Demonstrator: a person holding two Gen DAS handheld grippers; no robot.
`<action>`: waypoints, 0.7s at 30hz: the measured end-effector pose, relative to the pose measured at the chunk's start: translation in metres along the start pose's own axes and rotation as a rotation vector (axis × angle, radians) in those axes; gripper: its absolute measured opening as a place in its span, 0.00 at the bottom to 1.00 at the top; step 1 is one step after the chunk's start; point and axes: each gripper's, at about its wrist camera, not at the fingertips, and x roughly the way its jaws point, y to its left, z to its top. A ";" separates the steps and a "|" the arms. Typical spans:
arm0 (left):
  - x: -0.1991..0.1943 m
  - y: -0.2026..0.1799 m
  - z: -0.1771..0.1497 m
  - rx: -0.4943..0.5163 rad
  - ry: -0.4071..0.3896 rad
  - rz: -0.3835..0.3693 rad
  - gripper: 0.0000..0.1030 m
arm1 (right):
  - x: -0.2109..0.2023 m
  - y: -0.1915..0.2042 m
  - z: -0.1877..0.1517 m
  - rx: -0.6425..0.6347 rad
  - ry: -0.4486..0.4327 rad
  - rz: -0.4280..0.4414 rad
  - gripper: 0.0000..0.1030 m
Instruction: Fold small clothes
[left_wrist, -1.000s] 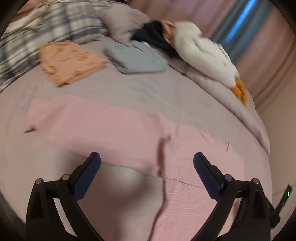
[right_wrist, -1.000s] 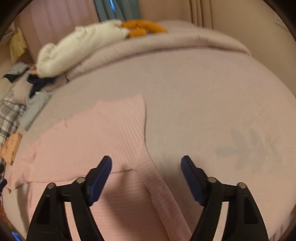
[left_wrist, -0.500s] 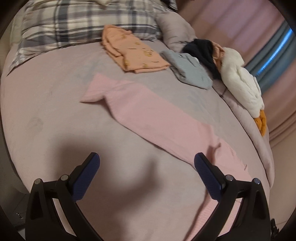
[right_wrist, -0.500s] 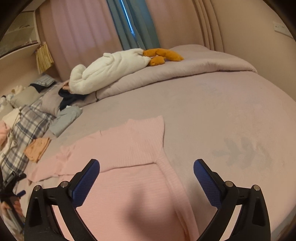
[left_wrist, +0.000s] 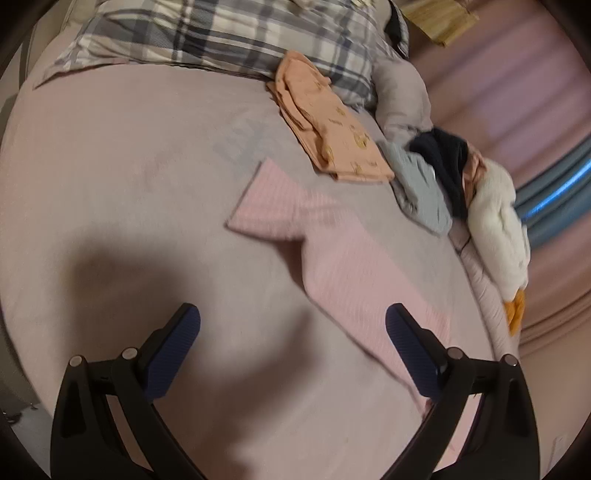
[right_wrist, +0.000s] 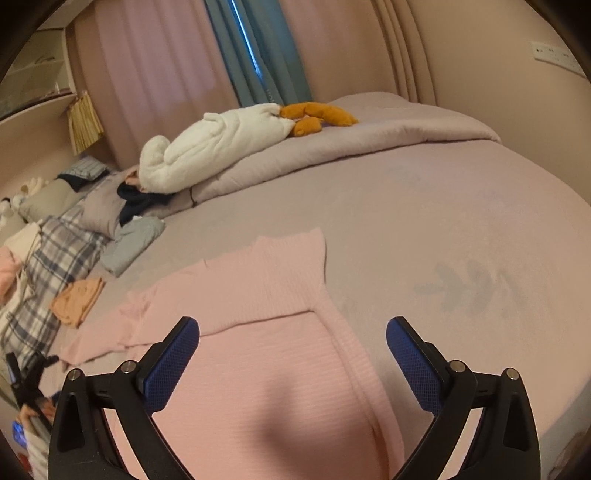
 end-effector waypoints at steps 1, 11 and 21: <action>0.002 0.002 0.003 -0.013 -0.003 -0.008 0.95 | -0.001 0.000 -0.001 0.005 0.000 -0.001 0.98; 0.024 0.015 0.028 -0.111 -0.039 -0.050 0.77 | 0.000 -0.004 -0.005 0.044 0.006 -0.017 0.98; 0.042 0.019 0.034 -0.136 -0.052 -0.032 0.25 | 0.006 -0.005 -0.009 0.064 0.023 -0.028 0.98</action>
